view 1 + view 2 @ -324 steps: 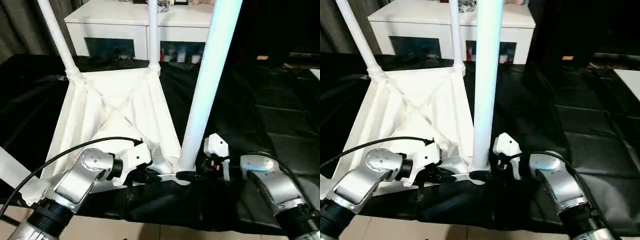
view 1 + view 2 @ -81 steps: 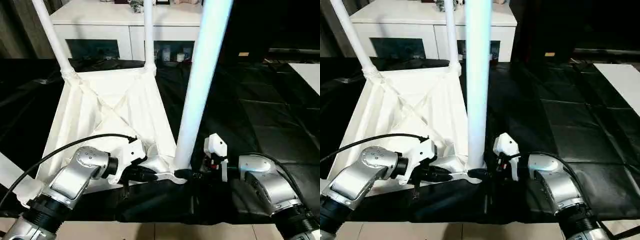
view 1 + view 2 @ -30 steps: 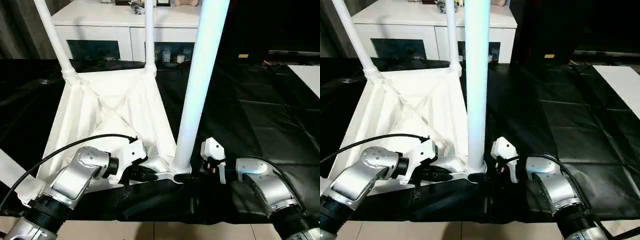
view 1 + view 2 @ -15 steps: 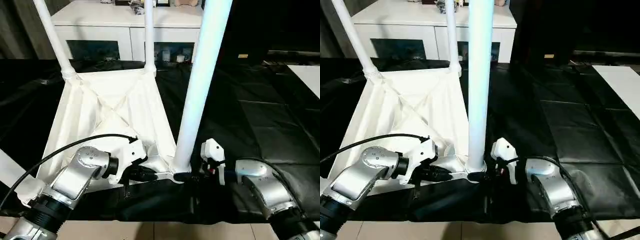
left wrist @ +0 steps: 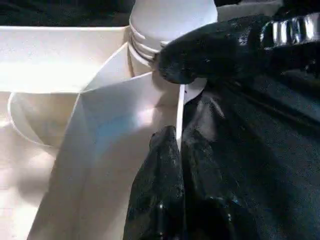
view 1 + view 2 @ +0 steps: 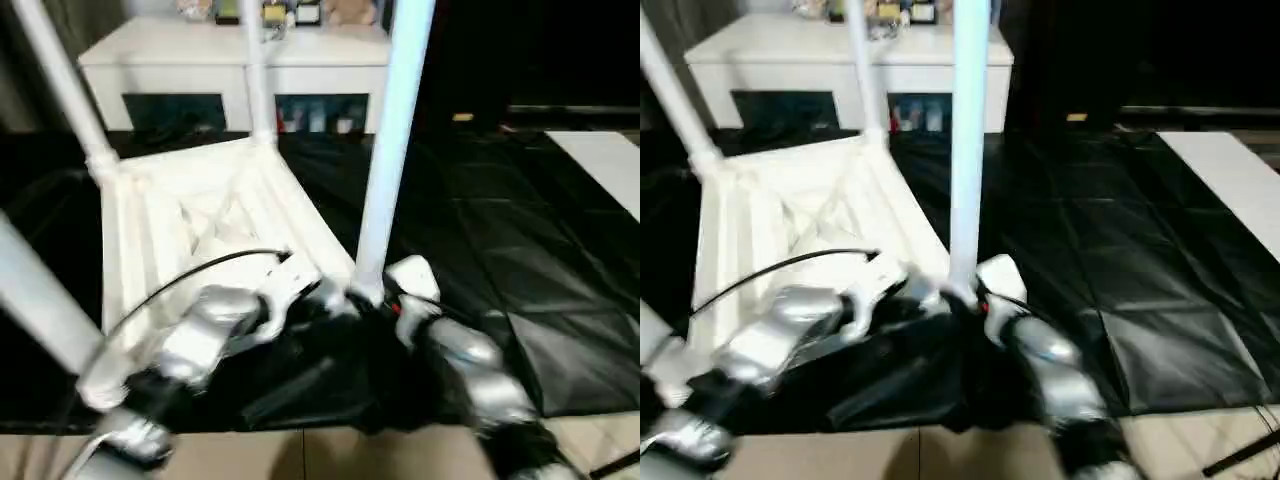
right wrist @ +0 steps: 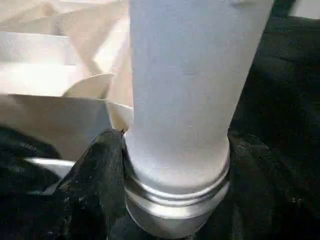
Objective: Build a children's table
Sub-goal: Rotate leg to tighten
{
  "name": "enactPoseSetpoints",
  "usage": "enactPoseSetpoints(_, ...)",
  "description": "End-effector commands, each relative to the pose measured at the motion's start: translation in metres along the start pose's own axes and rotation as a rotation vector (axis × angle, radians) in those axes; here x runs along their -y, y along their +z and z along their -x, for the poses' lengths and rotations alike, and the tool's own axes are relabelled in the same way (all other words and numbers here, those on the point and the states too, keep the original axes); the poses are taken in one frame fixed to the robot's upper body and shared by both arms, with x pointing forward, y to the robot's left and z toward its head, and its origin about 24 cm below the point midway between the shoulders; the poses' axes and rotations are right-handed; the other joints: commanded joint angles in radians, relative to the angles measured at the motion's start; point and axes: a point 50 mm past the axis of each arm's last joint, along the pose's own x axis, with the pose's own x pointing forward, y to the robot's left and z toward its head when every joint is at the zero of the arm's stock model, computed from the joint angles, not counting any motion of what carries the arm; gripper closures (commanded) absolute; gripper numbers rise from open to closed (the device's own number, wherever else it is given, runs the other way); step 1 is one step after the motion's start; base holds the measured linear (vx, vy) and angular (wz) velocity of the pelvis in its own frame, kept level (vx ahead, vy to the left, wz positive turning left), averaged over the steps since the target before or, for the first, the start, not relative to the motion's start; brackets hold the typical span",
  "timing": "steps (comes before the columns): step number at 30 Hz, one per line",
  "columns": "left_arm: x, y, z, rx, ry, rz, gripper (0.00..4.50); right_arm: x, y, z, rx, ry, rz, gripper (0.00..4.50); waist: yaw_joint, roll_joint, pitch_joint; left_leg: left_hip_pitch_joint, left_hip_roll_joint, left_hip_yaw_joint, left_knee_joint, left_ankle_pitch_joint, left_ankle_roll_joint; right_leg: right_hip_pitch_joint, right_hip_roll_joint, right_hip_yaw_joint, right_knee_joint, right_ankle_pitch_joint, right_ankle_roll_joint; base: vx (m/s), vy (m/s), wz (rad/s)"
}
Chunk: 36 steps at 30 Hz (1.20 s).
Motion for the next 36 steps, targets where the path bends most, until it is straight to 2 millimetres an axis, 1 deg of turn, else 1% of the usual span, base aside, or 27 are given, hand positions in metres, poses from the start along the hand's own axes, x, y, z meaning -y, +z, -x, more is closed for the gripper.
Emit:
enactPoseSetpoints(1,-0.007,-0.012,-0.005,-0.077,0.143,-0.004,4.5,-0.015,-0.016,-0.001,-0.088,0.029,0.077,1.78,-0.019,0.01,-0.021,0.05,0.047,-0.052,-0.113,-0.71,-0.069,-0.012,-0.027,-0.024,-0.108,-0.627,-0.046,-0.056,0.038,-0.01)
enactPoseSetpoints(2,-0.005,-0.005,-0.01,-0.041,0.149,-0.038,4.5,-0.019,-0.01,-0.004,-0.052,0.048,0.023,1.78,-0.023,0.008,-0.022,0.041,0.049,-0.056,-0.118,-0.719,-0.067,0.003,-0.03,-0.028,-0.105,-0.601,-0.046,-0.051,0.046,-0.02)
enactPoseSetpoints(3,-0.004,-0.004,-0.011,-0.033,0.141,-0.043,4.5,-0.018,-0.007,-0.004,-0.032,0.051,-0.017,1.24,-0.023,0.022,-0.017,0.044,0.055,-0.057,-0.133,-0.77,-0.068,0.008,-0.026,-0.04,-0.109,-0.568,-0.048,-0.051,0.046,-0.02)
enactPoseSetpoints(4,-0.002,-0.002,-0.011,-0.023,0.122,-0.053,4.5,-0.016,-0.003,-0.002,0.002,0.056,-0.067,1.1,-0.023,0.024,-0.019,0.043,0.062,-0.056,-0.147,-0.804,-0.069,0.023,-0.024,-0.05,-0.096,-0.506,-0.061,0.0,0.0,0.0)
enactPoseSetpoints(5,-0.002,-0.002,-0.012,-0.021,0.117,-0.056,4.5,-0.016,-0.002,-0.002,0.007,0.056,-0.071,1.11,-0.022,0.029,-0.019,0.039,0.065,-0.055,-0.155,-0.814,-0.067,0.031,-0.024,-0.051,-0.087,-0.477,-0.066,0.0,0.0,0.0)
enactPoseSetpoints(6,-0.001,-0.003,-0.012,-0.021,0.102,-0.062,4.5,-0.013,0.0,0.0,0.022,0.057,-0.072,1.04,-0.016,0.022,-0.022,0.028,0.068,-0.051,-0.164,-0.802,-0.063,0.043,-0.032,-0.04,-0.067,-0.437,-0.073,0.0,0.0,0.0)
enactPoseSetpoints(7,-0.001,-0.004,-0.011,-0.022,0.094,-0.077,4.5,-0.008,0.001,0.003,0.029,0.035,-0.047,0.9,-0.015,0.018,-0.024,0.032,0.062,-0.047,-0.157,-0.777,-0.064,0.035,-0.041,-0.033,-0.079,-0.459,-0.076,0.0,0.0,0.0)
enactPoseSetpoints(8,-0.001,-0.004,-0.011,-0.022,0.094,-0.077,4.5,-0.008,0.001,0.003,0.029,0.035,-0.047,0.75,-0.014,0.006,-0.021,0.047,0.04,-0.043,-0.117,-0.663,-0.047,0.005,-0.071,-0.029,-0.126,-0.627,-0.061,0.0,0.0,0.0)
enactPoseSetpoints(9,-0.002,-0.004,-0.012,-0.02,0.094,-0.084,4.5,-0.005,0.002,0.005,0.033,0.024,-0.036,0.66,-0.015,0.005,-0.02,0.042,0.038,-0.046,-0.112,-0.627,-0.035,0.009,-0.076,-0.033,-0.132,-0.662,-0.051,0.0,0.0,0.0)
enactPoseSetpoints(11,-0.002,-0.004,-0.012,-0.009,0.089,-0.093,4.5,-0.001,0.004,0.012,0.055,0.049,-0.029,0.63,-0.017,0.008,-0.02,0.011,0.045,-0.055,-0.122,-0.563,-0.025,0.036,-0.077,-0.04,-0.126,-0.661,-0.028,0.0,0.0,0.0)
enactPoseSetpoints(15,-0.003,-0.001,-0.013,0.035,0.085,-0.129,4.5,0.002,0.008,0.024,0.097,0.132,-0.023,0.63,-0.017,0.009,-0.013,0.034,0.048,-0.051,-0.117,-0.623,-0.018,0.019,-0.07,-0.063,-0.139,-0.631,-0.034,0.0,0.0,0.0)
enactPoseSetpoints(18,-0.006,0.014,-0.009,0.173,0.126,-0.097,4.5,0.003,0.012,0.038,0.128,0.242,-0.031,0.63,-0.018,0.014,-0.008,0.039,0.049,-0.052,-0.116,-0.639,-0.013,0.018,-0.067,-0.074,-0.145,-0.651,-0.018,0.0,0.0,0.0)
enactPoseSetpoints(19,-0.006,0.018,-0.007,0.21,0.115,-0.062,4.22,0.003,0.012,0.042,0.13,0.27,-0.034,0.62,-0.018,0.013,-0.007,0.033,0.053,-0.053,-0.119,-0.648,-0.008,0.03,-0.067,-0.08,-0.143,-0.643,-0.014,0.0,0.0,0.0)
enactPoseSetpoints(20,-0.006,0.022,-0.004,0.247,0.103,-0.04,4.06,0.002,0.012,0.044,0.132,0.291,-0.032,0.62,-0.018,0.028,-0.007,0.029,0.057,-0.057,-0.123,-0.662,-0.011,0.036,-0.069,-0.083,-0.136,-0.626,-0.016,0.0,0.0,0.0)
enactPoseSetpoints(21,-0.006,0.026,-0.001,0.28,0.084,-0.017,3.95,0.002,0.012,0.046,0.132,0.304,-0.026,0.62,-0.022,0.026,-0.007,0.023,0.063,-0.058,-0.131,-0.68,-0.014,0.043,-0.066,-0.087,-0.131,-0.606,-0.019,0.0,0.0,0.0)
enactPoseSetpoints(22,-0.004,0.03,0.004,0.312,0.063,-0.001,3.95,0.001,0.011,0.047,0.128,0.321,-0.018,0.62,-0.017,0.039,-0.009,0.004,0.083,-0.063,-0.157,-0.74,-0.031,0.064,-0.066,-0.077,-0.088,-0.509,-0.04,0.0,0.0,0.0)
enactPoseSetpoints(23,-0.004,0.03,0.005,0.317,0.06,-0.002,3.81,0.001,0.011,0.048,0.127,0.325,-0.016,0.62,-0.009,0.039,-0.005,0.012,0.088,-0.05,-0.171,-0.781,-0.055,0.046,-0.059,-0.065,-0.08,-0.468,-0.072,-0.01,-0.054,0.08)
enactPoseSetpoints(24,-0.004,0.032,0.009,0.331,0.051,-0.005,3.65,0.001,0.011,0.049,0.123,0.336,-0.011,0.62,-0.007,0.033,-0.004,0.026,0.079,-0.043,-0.161,-0.78,-0.064,0.03,-0.059,-0.063,-0.091,-0.483,-0.082,-0.01,-0.054,0.08)
enactPoseSetpoints(25,-0.002,0.035,0.017,0.349,0.031,-0.008,3.65,0.0,0.01,0.048,0.111,0.35,0.002,0.62,-0.006,0.017,0.0,0.05,0.057,-0.035,-0.126,-0.716,-0.055,0.003,-0.075,-0.068,-0.129,-0.588,-0.08,0.012,-0.062,0.12)
enactPoseSetpoints(26,-0.001,0.036,0.02,0.351,0.019,-0.009,3.5,-0.001,0.009,0.048,0.105,0.358,0.002,0.62,-0.004,0.013,-0.002,0.031,0.05,-0.04,-0.107,-0.581,-0.02,0.022,-0.102,-0.066,-0.138,-0.659,-0.063,0.0,0.0,0.0)
enactPoseSetpoints(27,0.002,0.035,0.024,0.343,-0.002,-0.007,3.5,-0.002,0.009,0.047,0.099,0.364,0.011,0.62,-0.004,0.013,-0.002,0.031,0.05,-0.04,-0.107,-0.581,-0.02,0.022,-0.102,-0.066,-0.138,-0.659,-0.063,0.0,0.0,0.0)
enactPoseSetpoints(28,0.007,0.031,0.031,0.317,-0.049,-0.002,3.37,-0.003,0.009,0.045,0.084,0.374,0.027,0.62,0.001,0.016,-0.008,0.005,0.058,-0.049,-0.113,-0.475,-0.015,0.042,-0.105,-0.062,-0.127,-0.659,-0.048,0.0,0.0,0.0)
enactPoseSetpoints(29,0.012,0.027,0.036,0.283,-0.09,-0.009,3.25,-0.005,0.008,0.043,0.073,0.395,0.029,0.62,-0.004,0.015,-0.003,-0.008,0.061,-0.052,-0.121,-0.467,-0.016,0.043,-0.096,-0.06,-0.114,-0.617,-0.058,0.0,0.0,0.0)
enactPoseSetpoints(33,0.029,0.011,0.053,0.173,-0.187,0.016,2.81,-0.004,0.007,0.032,0.02,0.41,0.059,0.62,-0.012,0.021,-0.006,-0.001,0.067,-0.055,-0.13,-0.526,-0.046,0.041,-0.083,-0.055,-0.091,-0.539,-0.095,0.007,-0.006,-0.15)
enactPoseSetpoints(34,0.034,0.005,0.059,0.143,-0.171,0.025,2.81,-0.002,0.009,0.025,0.009,0.407,0.074,0.62,-0.011,0.019,-0.001,0.008,0.063,-0.046,-0.128,-0.536,-0.044,0.027,-0.076,-0.051,-0.101,-0.538,-0.111,0.0,0.0,0.0)
enactPoseSetpoints(35,0.035,0.003,0.062,0.145,-0.149,0.045,2.71,-0.002,0.01,0.02,0.01,0.413,0.076,0.62,-0.004,0.018,-0.01,0.02,0.06,-0.034,-0.115,-0.479,-0.047,0.014,-0.076,-0.034,-0.087,-0.448,-0.174,0.0,0.0,0.0)
enactPoseSetpoints(36,0.036,0.002,0.065,0.148,-0.135,0.06,2.57,-0.002,0.012,0.017,0.011,0.417,0.077,0.62,-0.004,0.015,-0.011,0.012,0.059,-0.033,-0.114,-0.449,-0.041,0.02,-0.075,-0.031,-0.081,-0.423,-0.184,0.0,0.0,0.0)
